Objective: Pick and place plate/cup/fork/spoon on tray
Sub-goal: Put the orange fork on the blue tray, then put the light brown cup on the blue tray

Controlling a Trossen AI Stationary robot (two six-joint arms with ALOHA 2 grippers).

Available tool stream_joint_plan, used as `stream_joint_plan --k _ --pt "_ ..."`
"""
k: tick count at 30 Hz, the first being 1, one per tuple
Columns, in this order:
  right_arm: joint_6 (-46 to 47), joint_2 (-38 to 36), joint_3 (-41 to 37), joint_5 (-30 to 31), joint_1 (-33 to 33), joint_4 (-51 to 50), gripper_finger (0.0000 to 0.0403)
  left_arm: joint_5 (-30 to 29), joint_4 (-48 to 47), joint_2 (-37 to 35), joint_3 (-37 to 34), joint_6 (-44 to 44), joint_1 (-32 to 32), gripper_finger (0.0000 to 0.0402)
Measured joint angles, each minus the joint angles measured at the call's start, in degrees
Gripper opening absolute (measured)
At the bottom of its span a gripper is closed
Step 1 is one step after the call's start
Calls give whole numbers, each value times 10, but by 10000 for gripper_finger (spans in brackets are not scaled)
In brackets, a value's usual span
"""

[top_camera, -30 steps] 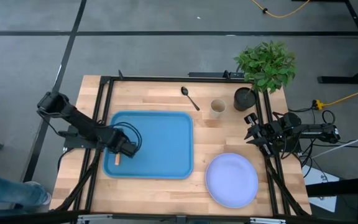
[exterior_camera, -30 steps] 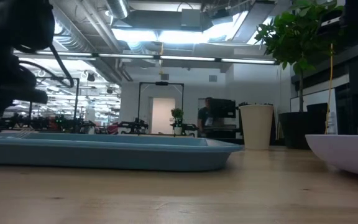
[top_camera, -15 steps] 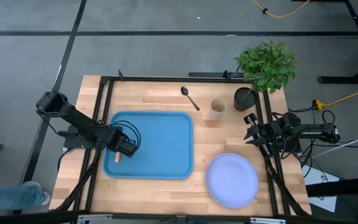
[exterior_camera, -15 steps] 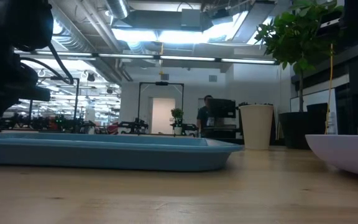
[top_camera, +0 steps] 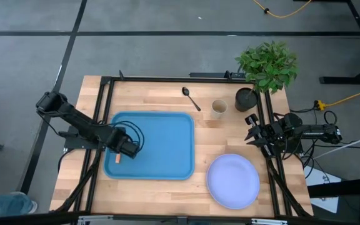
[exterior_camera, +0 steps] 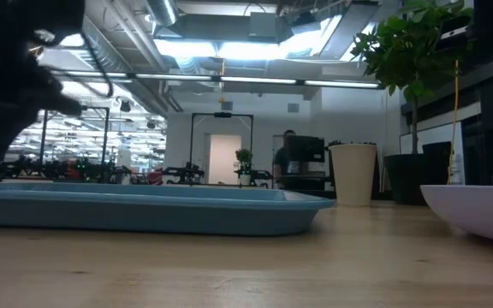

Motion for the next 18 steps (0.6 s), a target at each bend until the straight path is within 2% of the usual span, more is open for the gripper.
stream_joint_plan --k 3,8,11,14,18 --pt "0 0 0 0 0 0 67 -88 -1 0 30 36 3 80" --pt "-26 0 0 0 0 1 67 -329 47 0 65 85 34 80" --pt "-28 0 0 0 0 1 67 -452 113 0 74 186 65 80" --pt "-27 0 0 0 0 4 67 -495 180 0 77 311 102 80" --pt "-29 0 0 11 0 39 67 -492 234 0 77 455 149 80"
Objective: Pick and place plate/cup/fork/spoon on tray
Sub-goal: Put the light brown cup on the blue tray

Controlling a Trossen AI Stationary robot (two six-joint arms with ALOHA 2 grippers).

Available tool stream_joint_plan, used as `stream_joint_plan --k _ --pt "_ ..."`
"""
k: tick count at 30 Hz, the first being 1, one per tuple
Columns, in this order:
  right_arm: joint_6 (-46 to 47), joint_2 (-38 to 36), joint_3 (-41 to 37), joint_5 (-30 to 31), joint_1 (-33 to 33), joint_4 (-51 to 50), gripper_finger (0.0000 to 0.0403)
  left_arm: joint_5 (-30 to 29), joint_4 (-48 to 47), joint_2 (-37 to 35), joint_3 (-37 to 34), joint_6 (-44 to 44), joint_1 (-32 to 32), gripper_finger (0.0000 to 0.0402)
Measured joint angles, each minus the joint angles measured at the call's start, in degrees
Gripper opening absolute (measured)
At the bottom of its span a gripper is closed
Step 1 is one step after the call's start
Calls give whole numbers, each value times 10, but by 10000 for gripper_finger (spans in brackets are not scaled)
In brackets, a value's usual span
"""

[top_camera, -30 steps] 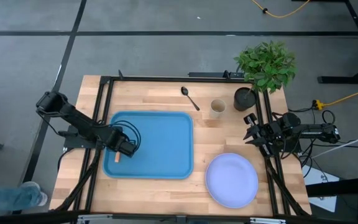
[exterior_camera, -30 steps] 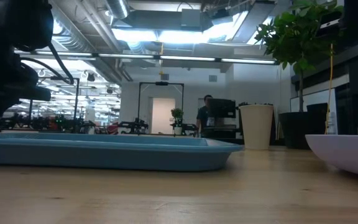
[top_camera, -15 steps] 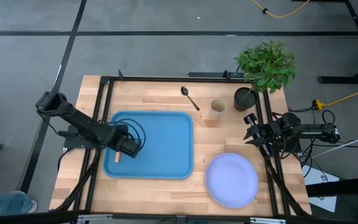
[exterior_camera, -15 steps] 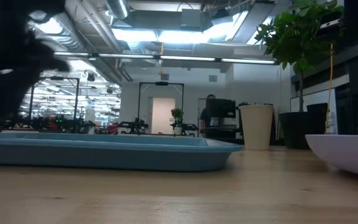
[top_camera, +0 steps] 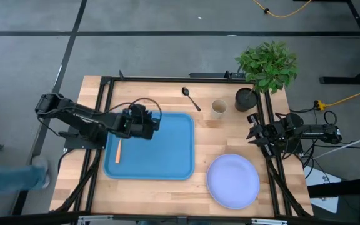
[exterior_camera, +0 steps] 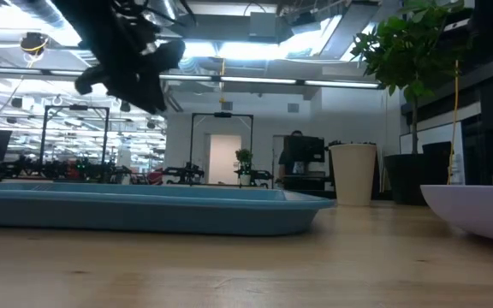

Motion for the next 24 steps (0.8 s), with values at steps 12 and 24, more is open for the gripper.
stream_joint_plan --k 12,24 --pt "-111 145 31 97 14 283 67 25 15 0 0 149 84 80" --pt "-101 375 281 362 12 -97 67 44 -17 0 0 157 106 80"
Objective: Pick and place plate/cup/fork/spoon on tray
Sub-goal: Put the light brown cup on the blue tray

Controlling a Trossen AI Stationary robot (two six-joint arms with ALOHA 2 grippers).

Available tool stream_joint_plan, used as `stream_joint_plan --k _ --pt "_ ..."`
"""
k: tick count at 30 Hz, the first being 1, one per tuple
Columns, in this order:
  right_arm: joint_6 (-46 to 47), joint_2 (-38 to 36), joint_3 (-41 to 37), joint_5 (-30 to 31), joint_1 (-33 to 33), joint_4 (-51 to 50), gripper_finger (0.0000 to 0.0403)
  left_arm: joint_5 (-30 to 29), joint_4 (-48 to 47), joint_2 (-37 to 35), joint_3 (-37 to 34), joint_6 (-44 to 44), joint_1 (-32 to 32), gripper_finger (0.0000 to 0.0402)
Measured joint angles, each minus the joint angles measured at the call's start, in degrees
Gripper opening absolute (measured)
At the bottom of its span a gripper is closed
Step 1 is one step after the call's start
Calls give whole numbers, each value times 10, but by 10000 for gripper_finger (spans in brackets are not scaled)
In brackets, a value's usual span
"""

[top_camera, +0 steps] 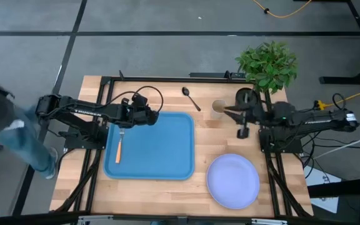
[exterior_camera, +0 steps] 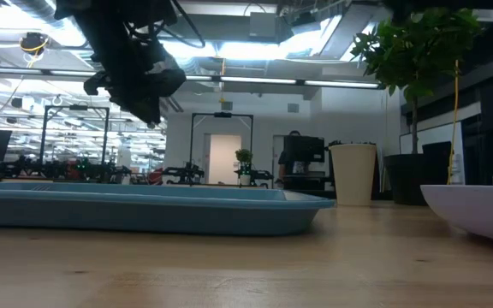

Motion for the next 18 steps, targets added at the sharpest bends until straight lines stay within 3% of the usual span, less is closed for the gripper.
stream_joint_plan --k 4,10,14,18 --pt "89 28 37 51 0 -171 67 10 -4 0 0 7 0 80" --pt "97 59 39 110 0 -230 67 16 83 0 0 102 0 80" --pt "74 79 39 127 0 -248 67 49 159 1 0 204 0 80" --pt "147 89 39 126 0 -295 67 93 275 5 0 313 8 80"
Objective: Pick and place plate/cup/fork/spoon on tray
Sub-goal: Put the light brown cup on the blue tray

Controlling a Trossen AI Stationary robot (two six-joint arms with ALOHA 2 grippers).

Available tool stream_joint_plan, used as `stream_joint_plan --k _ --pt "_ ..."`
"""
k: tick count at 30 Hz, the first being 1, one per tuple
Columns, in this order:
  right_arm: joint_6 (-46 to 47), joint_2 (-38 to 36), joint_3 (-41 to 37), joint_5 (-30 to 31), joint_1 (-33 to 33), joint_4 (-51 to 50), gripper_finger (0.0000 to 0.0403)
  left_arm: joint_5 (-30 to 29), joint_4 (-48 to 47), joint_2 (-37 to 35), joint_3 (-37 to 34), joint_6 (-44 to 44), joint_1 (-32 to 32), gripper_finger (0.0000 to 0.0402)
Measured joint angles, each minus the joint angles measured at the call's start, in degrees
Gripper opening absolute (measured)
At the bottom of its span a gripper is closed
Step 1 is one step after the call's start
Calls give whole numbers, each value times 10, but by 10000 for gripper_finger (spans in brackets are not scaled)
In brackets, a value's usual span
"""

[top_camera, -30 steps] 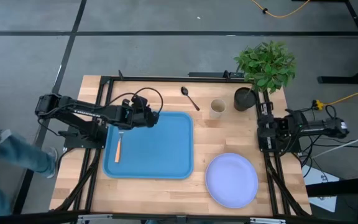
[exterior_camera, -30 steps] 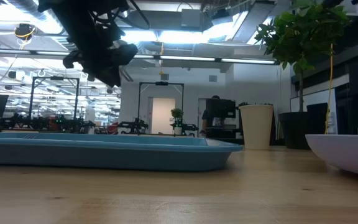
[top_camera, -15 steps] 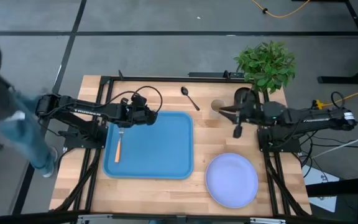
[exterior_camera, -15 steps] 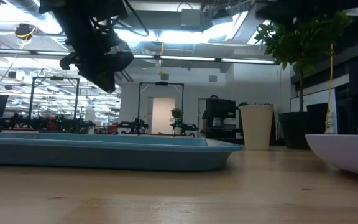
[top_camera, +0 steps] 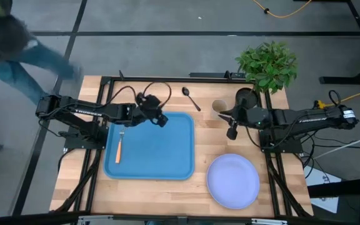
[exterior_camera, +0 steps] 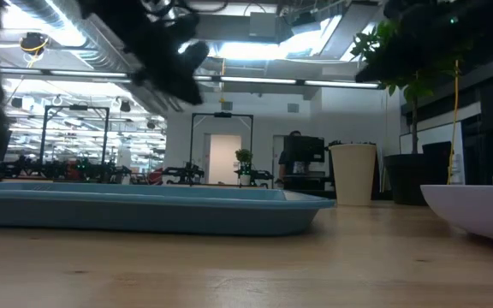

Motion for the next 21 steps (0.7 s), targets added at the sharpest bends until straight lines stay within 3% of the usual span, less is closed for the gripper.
stream_joint_plan --k 7,12,18,21 --pt "193 -3 0 -25 2 -109 67 268 262 55 1 177 54 80" --pt "224 -3 0 -21 2 -129 67 315 271 138 60 195 87 80" --pt "244 -3 0 35 2 -139 67 362 269 258 177 238 95 80" --pt "287 -3 0 69 1 -181 67 368 225 302 241 276 96 80"
